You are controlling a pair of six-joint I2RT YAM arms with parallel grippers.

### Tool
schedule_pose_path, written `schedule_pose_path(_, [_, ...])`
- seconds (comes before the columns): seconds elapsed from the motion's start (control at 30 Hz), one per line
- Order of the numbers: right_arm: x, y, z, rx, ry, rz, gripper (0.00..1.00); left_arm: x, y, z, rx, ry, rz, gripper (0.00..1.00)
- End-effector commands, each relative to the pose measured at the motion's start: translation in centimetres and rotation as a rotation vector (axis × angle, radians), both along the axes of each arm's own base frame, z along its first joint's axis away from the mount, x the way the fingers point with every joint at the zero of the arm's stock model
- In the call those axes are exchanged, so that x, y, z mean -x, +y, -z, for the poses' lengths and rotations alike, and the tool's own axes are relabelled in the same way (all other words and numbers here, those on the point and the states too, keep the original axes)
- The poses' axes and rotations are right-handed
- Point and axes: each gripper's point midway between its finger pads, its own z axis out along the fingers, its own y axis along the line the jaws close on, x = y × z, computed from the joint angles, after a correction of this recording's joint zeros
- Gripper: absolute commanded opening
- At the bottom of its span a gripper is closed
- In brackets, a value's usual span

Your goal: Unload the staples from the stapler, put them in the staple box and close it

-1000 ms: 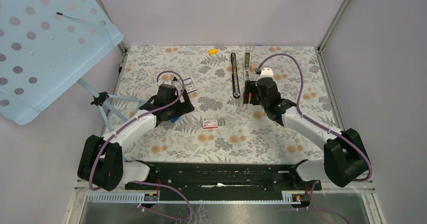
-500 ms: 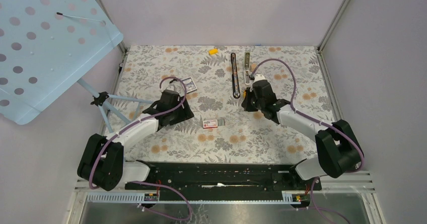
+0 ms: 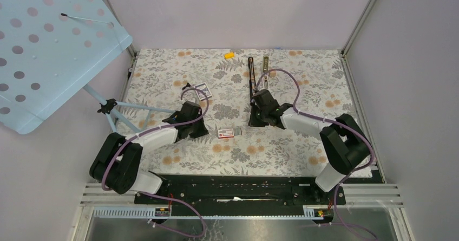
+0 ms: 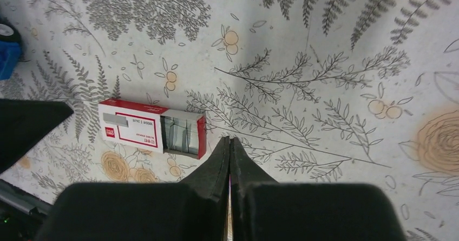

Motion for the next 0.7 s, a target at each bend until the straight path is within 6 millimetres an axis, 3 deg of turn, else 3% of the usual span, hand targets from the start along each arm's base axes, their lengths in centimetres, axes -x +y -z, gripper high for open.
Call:
schedule_pose_path(0.0, [-0.3, -0.5, 1.2, 0.059, 0.054, 0.134, 0.0, 0.1, -1.7, 0.6, 0.021, -0.002, 0.039, 0.0])
schedule_pose_path(0.13, [-0.1, -0.8, 2.3, 0.091, 0.087, 0.143, 0.0, 0.5, -2.3, 1.2, 0.022, 0.012, 0.053, 0.0])
schedule_pose_path(0.67, [1.7, 1.5, 4.1, 0.148, 0.182, 0.021, 0.0, 2.3, -4.3, 2.6, 0.007, 0.063, 0.117, 0.0])
